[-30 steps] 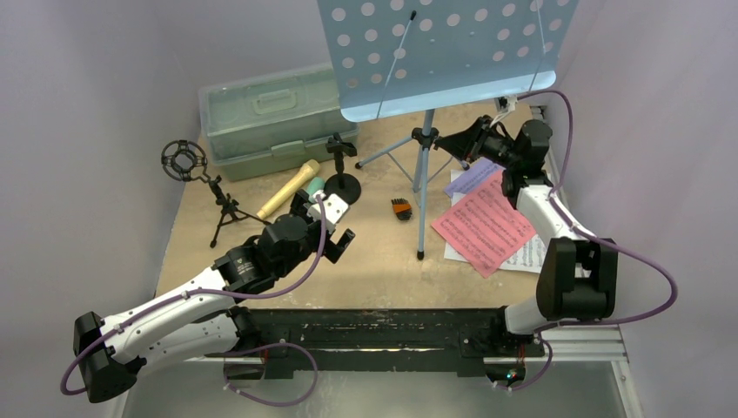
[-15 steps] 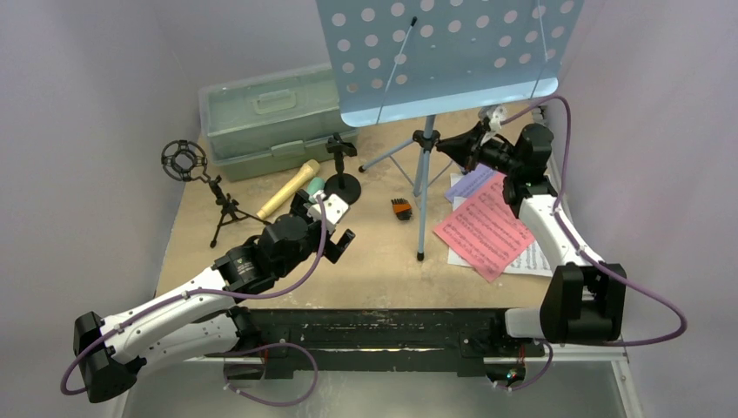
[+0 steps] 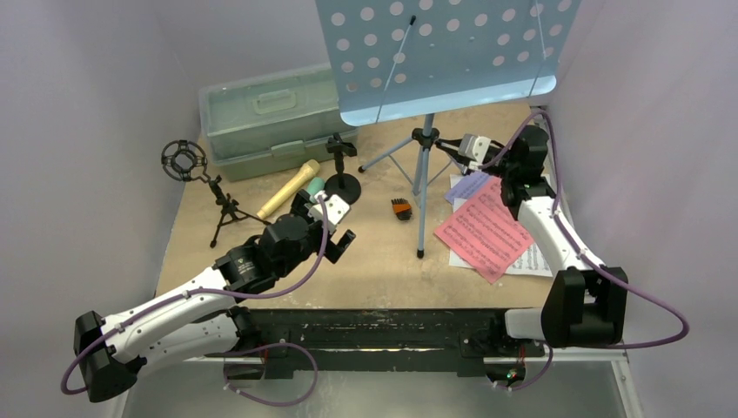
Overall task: Pack up the instrument practice props
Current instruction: Unscrew the knob on the music stand.
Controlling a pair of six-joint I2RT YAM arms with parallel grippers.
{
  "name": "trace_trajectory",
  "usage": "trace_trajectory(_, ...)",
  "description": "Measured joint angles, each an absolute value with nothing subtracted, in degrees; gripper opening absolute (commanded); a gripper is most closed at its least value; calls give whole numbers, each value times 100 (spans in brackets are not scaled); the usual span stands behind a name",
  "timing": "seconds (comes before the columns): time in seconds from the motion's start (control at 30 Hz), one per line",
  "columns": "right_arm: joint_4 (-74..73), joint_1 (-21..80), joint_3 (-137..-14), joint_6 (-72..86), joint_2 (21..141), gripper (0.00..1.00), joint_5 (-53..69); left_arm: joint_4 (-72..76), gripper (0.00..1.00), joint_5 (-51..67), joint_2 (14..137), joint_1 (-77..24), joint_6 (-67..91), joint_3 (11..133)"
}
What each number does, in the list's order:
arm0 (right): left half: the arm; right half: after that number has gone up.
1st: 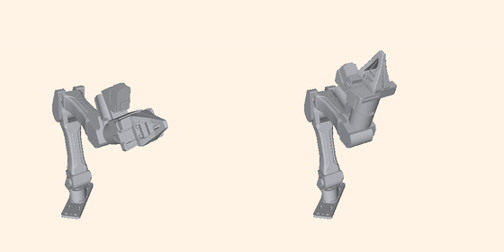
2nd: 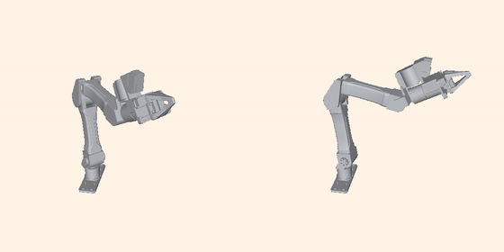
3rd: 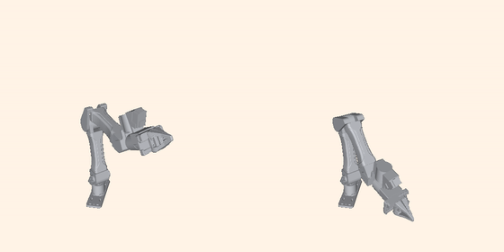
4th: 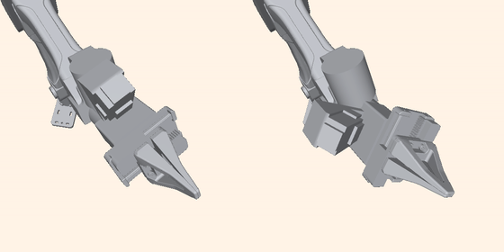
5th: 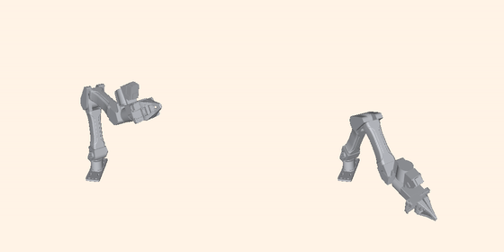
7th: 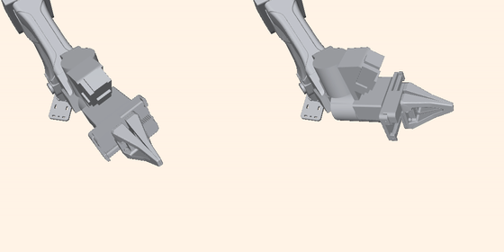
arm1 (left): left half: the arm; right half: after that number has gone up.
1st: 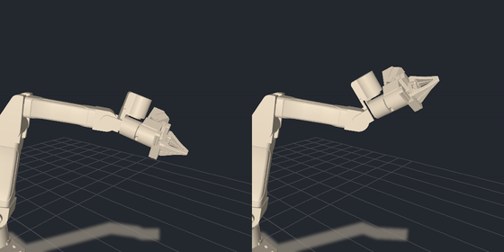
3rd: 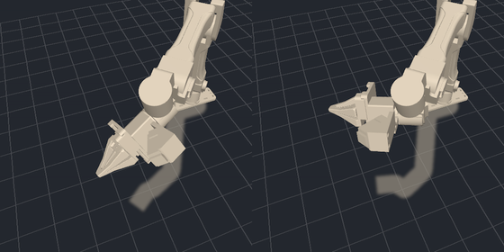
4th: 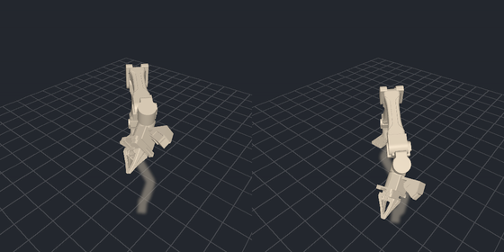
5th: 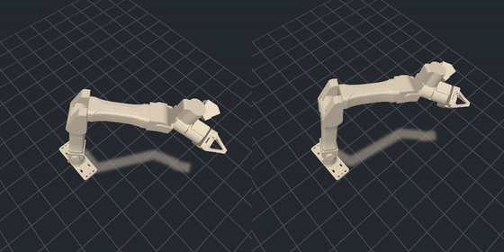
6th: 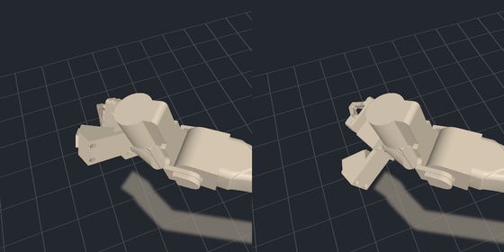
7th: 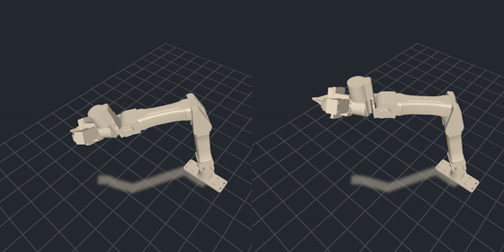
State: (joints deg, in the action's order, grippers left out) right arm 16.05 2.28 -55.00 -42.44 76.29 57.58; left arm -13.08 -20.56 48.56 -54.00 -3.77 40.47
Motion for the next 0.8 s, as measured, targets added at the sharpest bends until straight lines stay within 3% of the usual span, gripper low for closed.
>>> trace_trajectory(0.07, 1535, 263, -5500, -4615, 7605, 12, 5675, -1310, 99, -2056, 4873, -5400, -377, 4047)
trace_trajectory(0.2, 1457, 320, -5472, -5046, 7555, 41, 5478, -1321, 99, -2056, 4886, -5400, -390, 4047)
trace_trajectory(0.37, 1476, 281, -5083, -4799, 7516, 62, 5087, -1343, 99, -2056, 4886, -5400, -397, 4047)
trace_trajectory(0.57, 1699, 276, -4698, -3896, 7142, 71, 4847, -1345, 99, -2051, 4886, -5400, -397, 4047)
trace_trajectory(0.8, 1712, 222, -4615, -3035, 6650, 74, 4700, -1345, 99, -2029, 4882, -5400, -399, 4047)
